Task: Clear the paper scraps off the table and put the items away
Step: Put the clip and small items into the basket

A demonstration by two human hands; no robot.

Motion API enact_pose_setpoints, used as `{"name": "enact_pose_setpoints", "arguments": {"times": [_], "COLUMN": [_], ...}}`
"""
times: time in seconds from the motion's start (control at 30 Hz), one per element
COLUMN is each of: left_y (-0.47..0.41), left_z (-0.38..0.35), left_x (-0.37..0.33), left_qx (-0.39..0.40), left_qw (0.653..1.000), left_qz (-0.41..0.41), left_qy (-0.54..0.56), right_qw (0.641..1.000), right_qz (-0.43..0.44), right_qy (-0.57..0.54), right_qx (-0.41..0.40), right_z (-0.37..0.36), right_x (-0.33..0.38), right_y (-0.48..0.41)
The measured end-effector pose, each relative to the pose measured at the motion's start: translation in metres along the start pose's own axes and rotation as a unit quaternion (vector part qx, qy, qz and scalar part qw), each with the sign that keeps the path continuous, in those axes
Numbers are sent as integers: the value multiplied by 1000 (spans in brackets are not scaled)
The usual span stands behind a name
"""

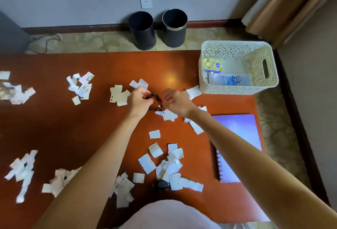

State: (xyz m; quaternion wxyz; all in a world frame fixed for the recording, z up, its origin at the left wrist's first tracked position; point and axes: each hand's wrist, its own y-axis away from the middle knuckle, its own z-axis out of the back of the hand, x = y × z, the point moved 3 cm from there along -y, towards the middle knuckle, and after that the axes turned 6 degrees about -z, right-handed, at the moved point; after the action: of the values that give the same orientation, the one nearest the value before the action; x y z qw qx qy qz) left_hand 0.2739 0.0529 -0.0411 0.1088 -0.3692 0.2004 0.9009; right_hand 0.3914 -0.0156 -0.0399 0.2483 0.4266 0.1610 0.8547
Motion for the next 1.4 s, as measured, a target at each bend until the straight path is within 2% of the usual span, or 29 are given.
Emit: {"name": "enact_pose_setpoints", "arguments": {"times": [0.23, 0.4, 0.5, 0.57, 0.67, 0.8, 0.93, 1.13, 1.27, 1.4], "left_y": [73, 124, 149, 164, 179, 193, 189, 173, 164, 150], "left_z": [32, 47, 42, 29, 3, -27, -35, -15, 10, 32], "left_x": [38, 78, 103, 113, 122, 126, 131, 118, 93, 62], "left_qx": [-12, -37, -48, -12, 82, 225, 238, 135, 96, 85], "left_qw": [998, 992, 991, 994, 994, 969, 947, 980, 974, 965], "left_qz": [20, 68, 99, 97, 66, -21, -83, -126, -205, -220], "left_qy": [62, 96, 77, 47, -5, -99, -200, -77, 18, 111], "right_qw": [999, 999, 998, 996, 989, 973, 963, 961, 962, 960], "right_qz": [43, -4, -42, -82, -137, -192, -210, -199, -171, -141], "right_qy": [-4, 0, -1, -12, -43, -76, -104, -118, -131, -137], "right_qx": [30, 45, 43, 16, -41, -101, -130, -150, -168, -199], "right_z": [-56, -96, -113, -119, -122, -122, -119, -109, -97, -74], "right_x": [24, 25, 16, 2, -21, -42, -50, -49, -41, -29], "right_y": [53, 79, 94, 102, 116, 136, 146, 145, 137, 128]}}
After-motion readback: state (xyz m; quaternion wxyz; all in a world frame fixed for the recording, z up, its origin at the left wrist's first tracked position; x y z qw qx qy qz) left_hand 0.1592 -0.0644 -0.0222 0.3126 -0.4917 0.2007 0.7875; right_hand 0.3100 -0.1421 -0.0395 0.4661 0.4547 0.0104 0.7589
